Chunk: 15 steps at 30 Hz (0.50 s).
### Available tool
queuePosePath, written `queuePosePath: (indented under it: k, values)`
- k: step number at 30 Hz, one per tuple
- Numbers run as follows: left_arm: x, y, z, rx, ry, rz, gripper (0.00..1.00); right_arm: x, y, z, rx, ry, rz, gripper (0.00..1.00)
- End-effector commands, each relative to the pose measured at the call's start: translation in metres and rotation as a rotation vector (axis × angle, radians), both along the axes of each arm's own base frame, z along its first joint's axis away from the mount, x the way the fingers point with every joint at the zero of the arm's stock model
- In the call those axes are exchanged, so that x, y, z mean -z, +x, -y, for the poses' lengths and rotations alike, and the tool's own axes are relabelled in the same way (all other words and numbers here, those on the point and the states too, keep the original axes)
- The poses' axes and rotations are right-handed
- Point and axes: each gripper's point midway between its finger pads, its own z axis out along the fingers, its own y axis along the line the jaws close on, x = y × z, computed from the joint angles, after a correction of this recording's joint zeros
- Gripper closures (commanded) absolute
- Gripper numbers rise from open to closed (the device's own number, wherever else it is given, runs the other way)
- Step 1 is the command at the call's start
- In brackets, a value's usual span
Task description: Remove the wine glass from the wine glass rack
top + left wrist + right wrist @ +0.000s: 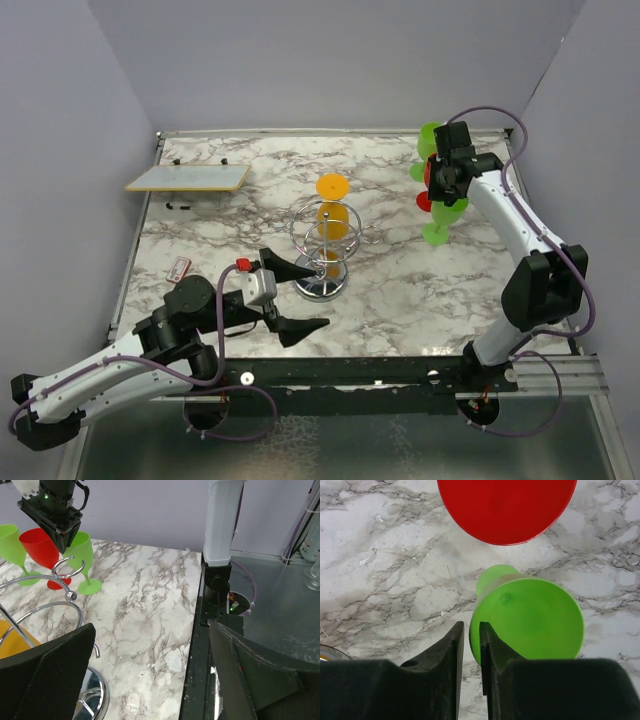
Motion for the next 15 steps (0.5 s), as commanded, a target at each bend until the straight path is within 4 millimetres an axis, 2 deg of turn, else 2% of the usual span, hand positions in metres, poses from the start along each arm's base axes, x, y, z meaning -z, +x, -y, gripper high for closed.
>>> queuePosePath:
  k: [1, 5, 8, 11, 12, 15]
  values:
    - [-0.022, 0.001, -0.004, -0.023, -0.053, -0.033, 0.01, -0.022, 0.003, -0.004, -0.020, 0.020, 0.014, 0.78]
    - [-0.025, 0.001, -0.005, -0.030, -0.065, -0.068, 0.01, -0.059, 0.000, -0.005, -0.032, 0.037, 0.078, 0.71]
    - [-0.027, 0.002, -0.006, -0.042, -0.075, -0.096, 0.01, -0.097, -0.009, -0.007, -0.051, 0.070, 0.156, 0.67]
    - [-0.028, 0.006, -0.008, -0.071, -0.087, -0.124, 0.01, -0.129, -0.027, -0.014, -0.106, 0.132, 0.251, 0.62]
    - [-0.027, 0.008, -0.009, -0.087, -0.090, -0.133, 0.01, -0.141, -0.039, -0.017, -0.124, 0.169, 0.299, 0.60]
    - [-0.024, 0.014, -0.013, -0.130, -0.099, -0.164, 0.01, -0.147, -0.065, -0.033, -0.179, 0.298, 0.404, 0.57]
